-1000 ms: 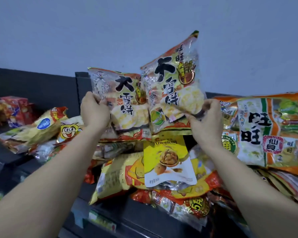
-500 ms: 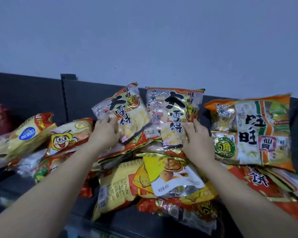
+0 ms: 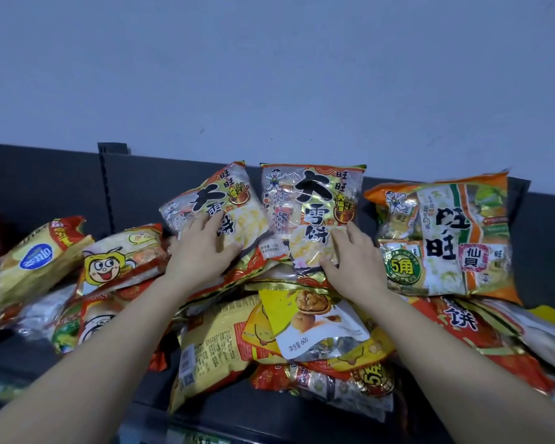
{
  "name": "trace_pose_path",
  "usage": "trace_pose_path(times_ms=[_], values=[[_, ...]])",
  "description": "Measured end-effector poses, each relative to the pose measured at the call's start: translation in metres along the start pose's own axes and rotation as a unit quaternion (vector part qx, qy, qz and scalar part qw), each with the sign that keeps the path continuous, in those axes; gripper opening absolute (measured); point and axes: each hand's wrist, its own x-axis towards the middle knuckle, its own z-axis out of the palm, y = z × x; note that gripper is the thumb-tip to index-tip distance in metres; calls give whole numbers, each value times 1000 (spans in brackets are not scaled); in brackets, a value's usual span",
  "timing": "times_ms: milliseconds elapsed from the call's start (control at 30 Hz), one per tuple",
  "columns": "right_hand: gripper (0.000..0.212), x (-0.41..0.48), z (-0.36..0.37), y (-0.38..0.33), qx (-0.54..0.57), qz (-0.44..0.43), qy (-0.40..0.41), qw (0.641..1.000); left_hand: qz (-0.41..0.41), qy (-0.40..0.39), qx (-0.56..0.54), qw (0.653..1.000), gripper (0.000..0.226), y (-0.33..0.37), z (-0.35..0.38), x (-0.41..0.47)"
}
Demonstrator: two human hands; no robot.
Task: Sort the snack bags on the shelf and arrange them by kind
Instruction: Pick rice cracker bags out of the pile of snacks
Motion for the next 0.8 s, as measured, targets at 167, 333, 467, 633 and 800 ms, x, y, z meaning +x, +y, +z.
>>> trace_pose_path(times_ms=[167,333,467,633,800], values=[[59,-2,0,-1,-13,-9,3,1000,-15,-33,30,999,83,-1,3,-2],[56,-3,1,-4,-12,-42,13,999,-28,-66,109,991,88,4,-4,-5],[80,-11,-5,-31,60,-113,-10,992,-49,-78,95,991,80,8,-11,-5],[96,-8,1,-69,107,-136,-144,974,-73,-68,23,995,64,10,-16,-8],[64,-3,7,-76,194,-115,-29,974,-125,-19,-178,976,43,4,-25,-8]])
